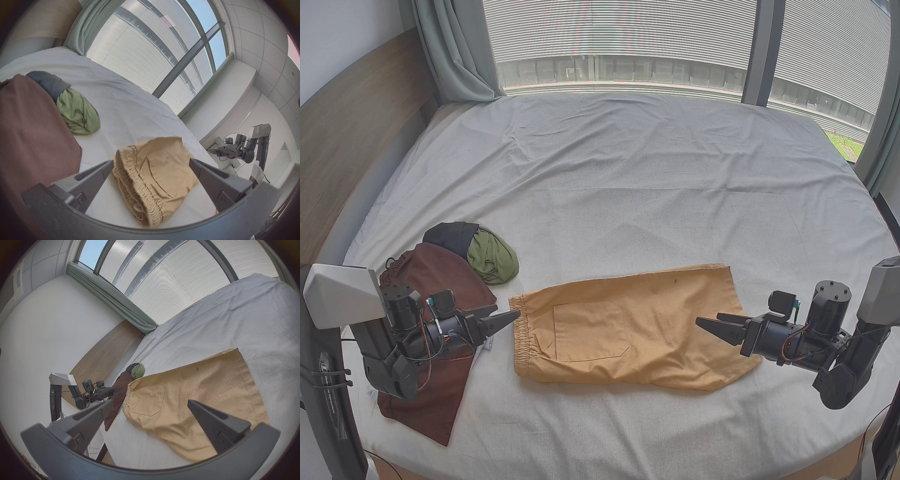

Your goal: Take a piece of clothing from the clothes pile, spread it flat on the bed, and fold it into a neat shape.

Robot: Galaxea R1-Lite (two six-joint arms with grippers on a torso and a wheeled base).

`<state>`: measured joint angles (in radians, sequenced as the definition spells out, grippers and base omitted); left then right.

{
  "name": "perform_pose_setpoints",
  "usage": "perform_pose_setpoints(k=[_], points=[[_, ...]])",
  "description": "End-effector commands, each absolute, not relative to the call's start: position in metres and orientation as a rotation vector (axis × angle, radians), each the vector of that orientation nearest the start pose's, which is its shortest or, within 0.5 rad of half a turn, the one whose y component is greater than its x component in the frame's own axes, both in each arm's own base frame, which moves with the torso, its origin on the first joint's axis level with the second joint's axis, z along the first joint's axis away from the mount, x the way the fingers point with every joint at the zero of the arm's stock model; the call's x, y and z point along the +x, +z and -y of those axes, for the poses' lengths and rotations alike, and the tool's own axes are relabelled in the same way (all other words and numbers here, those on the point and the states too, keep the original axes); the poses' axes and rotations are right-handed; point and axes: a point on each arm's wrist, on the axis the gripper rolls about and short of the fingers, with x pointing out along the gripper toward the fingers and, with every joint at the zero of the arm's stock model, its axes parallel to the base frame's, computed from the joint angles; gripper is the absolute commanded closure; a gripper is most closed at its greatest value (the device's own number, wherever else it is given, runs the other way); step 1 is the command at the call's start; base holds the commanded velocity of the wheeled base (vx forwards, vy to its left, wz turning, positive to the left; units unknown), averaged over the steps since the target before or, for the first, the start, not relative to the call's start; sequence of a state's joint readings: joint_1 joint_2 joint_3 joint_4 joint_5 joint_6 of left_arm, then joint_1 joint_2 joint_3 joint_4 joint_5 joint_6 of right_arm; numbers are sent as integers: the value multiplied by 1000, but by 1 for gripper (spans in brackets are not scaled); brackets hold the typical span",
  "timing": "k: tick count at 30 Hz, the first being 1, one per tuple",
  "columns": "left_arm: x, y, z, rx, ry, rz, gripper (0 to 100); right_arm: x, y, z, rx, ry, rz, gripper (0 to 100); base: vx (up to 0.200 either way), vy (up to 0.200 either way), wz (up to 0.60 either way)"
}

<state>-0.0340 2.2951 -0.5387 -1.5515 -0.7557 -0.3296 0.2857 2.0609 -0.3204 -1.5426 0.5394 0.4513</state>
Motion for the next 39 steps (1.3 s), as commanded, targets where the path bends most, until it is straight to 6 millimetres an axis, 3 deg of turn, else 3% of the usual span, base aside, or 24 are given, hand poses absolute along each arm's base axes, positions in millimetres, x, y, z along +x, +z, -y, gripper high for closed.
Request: perform_pose_setpoints(k=[1, 24, 39], points=[[336, -1, 31, -400, -745, -379, 0, 269, 60, -90, 450, 760, -385, 0, 0, 0, 0], [333, -56, 36, -454, -691, -535, 0, 268, 59, -89, 451, 757, -389, 0, 0, 0, 0], [337, -55, 52, -526, -715, -561, 0, 269, 54, -90, 453, 755, -406, 0, 0, 0, 0]])
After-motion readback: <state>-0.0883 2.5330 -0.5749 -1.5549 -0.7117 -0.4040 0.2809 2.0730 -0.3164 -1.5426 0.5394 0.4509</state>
